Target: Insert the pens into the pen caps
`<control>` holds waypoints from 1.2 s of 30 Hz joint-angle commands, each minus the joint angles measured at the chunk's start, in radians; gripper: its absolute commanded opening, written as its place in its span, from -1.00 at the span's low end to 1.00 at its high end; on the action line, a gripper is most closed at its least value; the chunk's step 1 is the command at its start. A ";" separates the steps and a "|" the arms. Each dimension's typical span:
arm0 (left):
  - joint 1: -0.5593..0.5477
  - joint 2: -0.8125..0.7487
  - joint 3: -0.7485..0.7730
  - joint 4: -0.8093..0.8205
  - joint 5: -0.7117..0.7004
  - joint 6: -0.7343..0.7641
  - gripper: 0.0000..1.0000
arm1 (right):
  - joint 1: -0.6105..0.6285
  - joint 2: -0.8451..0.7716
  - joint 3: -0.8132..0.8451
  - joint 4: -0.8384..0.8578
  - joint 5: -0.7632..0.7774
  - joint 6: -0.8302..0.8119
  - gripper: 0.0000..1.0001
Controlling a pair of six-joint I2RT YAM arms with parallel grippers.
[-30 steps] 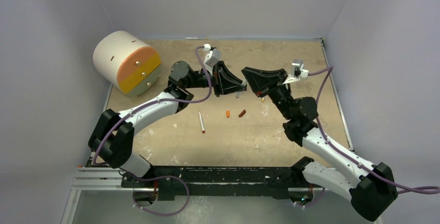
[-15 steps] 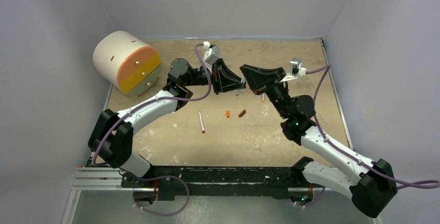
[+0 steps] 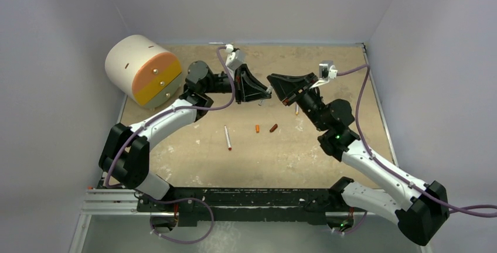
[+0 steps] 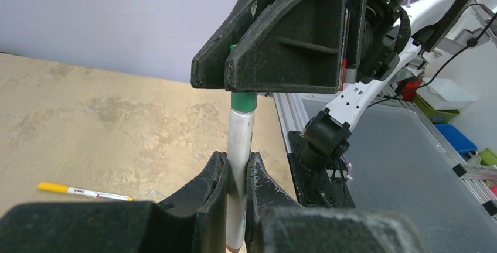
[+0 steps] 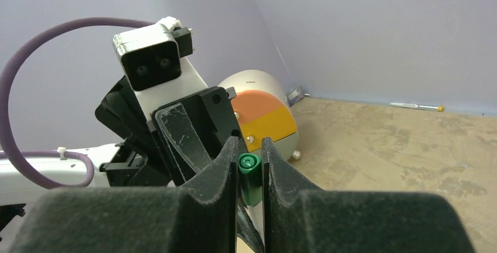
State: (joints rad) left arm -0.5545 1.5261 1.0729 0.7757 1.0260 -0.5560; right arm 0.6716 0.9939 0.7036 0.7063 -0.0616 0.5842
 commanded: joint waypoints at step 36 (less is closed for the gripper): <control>0.108 0.007 0.336 0.456 -0.348 -0.156 -1.00 | 0.186 0.224 -0.187 -0.481 -0.357 0.003 -1.00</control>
State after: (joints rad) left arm -0.4767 1.5925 1.1717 0.8524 1.2079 -0.6895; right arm 0.7105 1.0737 0.6907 0.8570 -0.0368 0.5495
